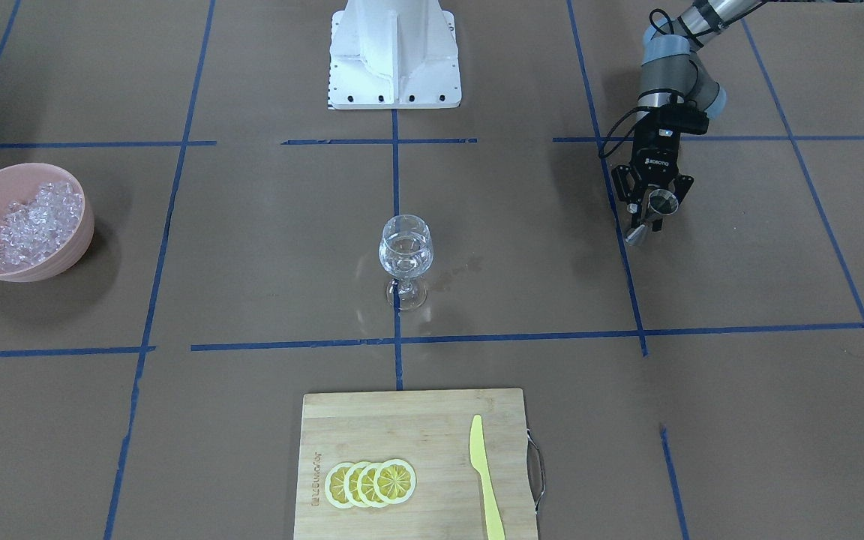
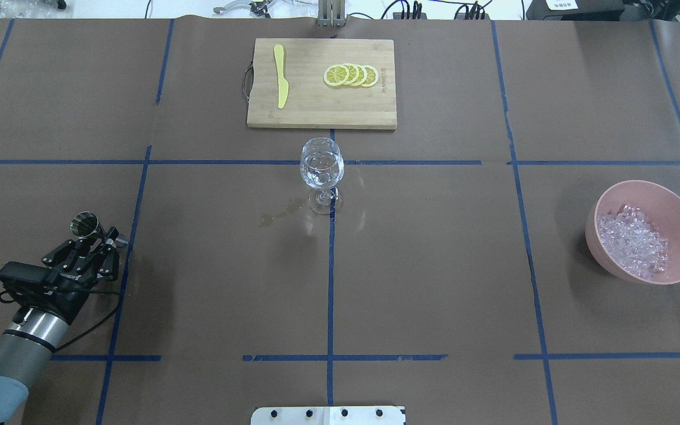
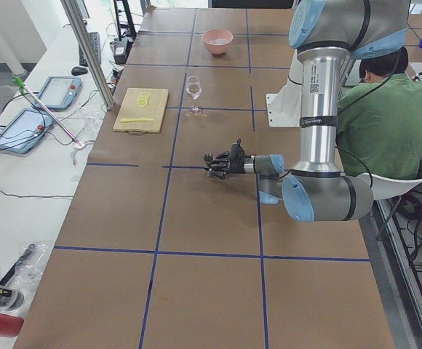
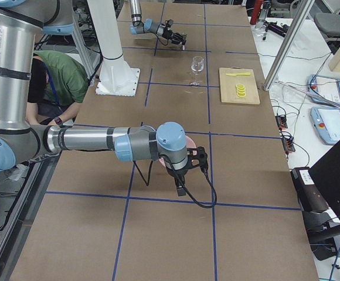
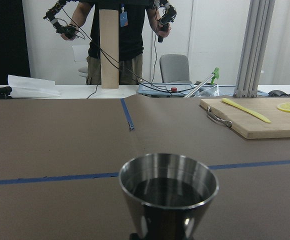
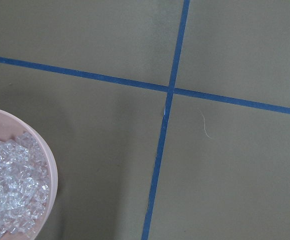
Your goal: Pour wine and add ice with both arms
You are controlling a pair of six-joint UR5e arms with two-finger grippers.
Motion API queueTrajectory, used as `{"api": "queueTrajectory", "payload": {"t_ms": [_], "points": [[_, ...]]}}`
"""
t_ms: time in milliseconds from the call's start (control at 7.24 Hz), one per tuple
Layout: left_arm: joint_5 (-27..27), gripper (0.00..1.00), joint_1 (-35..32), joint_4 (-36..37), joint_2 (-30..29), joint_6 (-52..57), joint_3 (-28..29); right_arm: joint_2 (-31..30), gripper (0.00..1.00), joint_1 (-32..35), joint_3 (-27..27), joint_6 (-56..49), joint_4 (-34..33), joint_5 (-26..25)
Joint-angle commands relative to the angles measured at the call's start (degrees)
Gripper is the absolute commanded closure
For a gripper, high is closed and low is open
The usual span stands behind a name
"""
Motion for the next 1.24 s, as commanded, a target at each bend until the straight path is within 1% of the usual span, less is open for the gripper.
{"api": "queueTrajectory", "payload": {"t_ms": [0,138,414,553,691,829,967,1105], "points": [[0.2,0.88,0.0,-0.1,0.2,0.0,0.1,0.0,0.0,0.0,0.0,0.0,0.0,0.0],[0.2,0.99,0.0,-0.2,0.3,0.0,0.1,0.0,0.0,0.0,0.0,0.0,0.0,0.0],[0.1,1.0,-0.1,-1.0,0.6,0.0,-0.6,0.0,0.0,0.0,0.0,0.0,0.0,0.0],[0.1,1.0,-0.1,-5.4,1.0,0.9,-0.6,0.0,0.0,0.0,0.0,0.0,0.0,0.0],[0.1,1.0,-0.2,-6.1,1.1,2.4,-0.6,0.0,0.0,0.0,-0.1,0.0,0.0,0.0],[-0.2,1.0,-0.3,-6.3,1.4,4.9,-0.9,0.0,0.0,0.0,-0.1,0.0,0.0,0.0],[-0.4,1.0,-0.3,-7.6,1.2,9.3,-2.7,0.0,0.0,0.0,-0.1,0.1,0.0,-0.1],[-1.5,1.0,-0.6,-11.9,1.2,15.7,-5.1,0.0,0.0,0.0,-0.1,0.1,0.0,-0.1]]}}
